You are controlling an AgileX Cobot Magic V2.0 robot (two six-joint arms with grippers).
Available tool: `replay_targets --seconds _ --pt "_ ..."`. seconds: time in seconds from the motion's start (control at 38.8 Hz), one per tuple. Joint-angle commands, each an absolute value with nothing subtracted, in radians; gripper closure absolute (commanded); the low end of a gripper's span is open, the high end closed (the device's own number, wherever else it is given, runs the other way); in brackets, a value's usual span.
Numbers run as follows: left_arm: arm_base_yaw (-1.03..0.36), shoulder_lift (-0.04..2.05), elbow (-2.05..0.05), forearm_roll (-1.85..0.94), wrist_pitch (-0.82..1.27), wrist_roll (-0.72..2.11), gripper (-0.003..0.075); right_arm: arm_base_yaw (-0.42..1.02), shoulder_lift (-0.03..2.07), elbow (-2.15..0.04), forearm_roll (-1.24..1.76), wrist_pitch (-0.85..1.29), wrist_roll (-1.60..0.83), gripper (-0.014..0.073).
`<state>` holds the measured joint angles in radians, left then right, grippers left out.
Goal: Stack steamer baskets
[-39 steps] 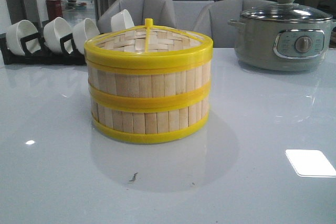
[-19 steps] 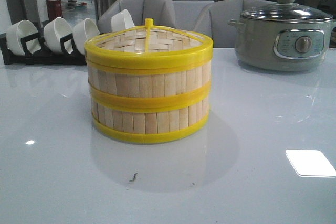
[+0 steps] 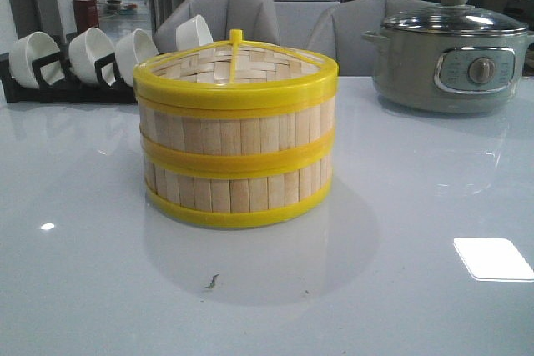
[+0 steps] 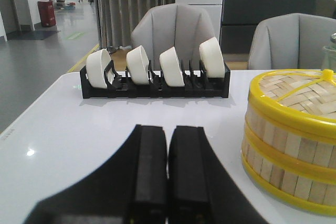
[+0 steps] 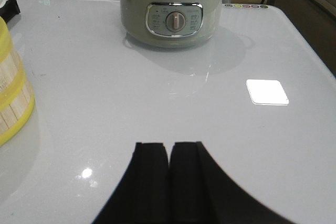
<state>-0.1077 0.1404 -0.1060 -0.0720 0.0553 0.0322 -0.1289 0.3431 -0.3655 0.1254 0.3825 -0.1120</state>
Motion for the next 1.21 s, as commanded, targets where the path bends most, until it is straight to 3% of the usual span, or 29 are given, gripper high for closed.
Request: replay_targets --seconds 0.0,0.44,1.19 --pt "-0.107 0.103 -0.048 -0.111 -0.109 0.026 0.0634 -0.135 0.347 -0.392 0.125 0.306 -0.117 0.0529" --pt "-0.070 -0.023 0.008 -0.130 -0.028 0.034 0.0634 -0.135 0.347 -0.392 0.125 0.306 -0.117 0.0529" --pt "-0.066 -0.019 0.008 -0.051 0.033 0.036 0.0634 -0.135 0.348 -0.392 0.125 0.307 -0.117 0.0529"
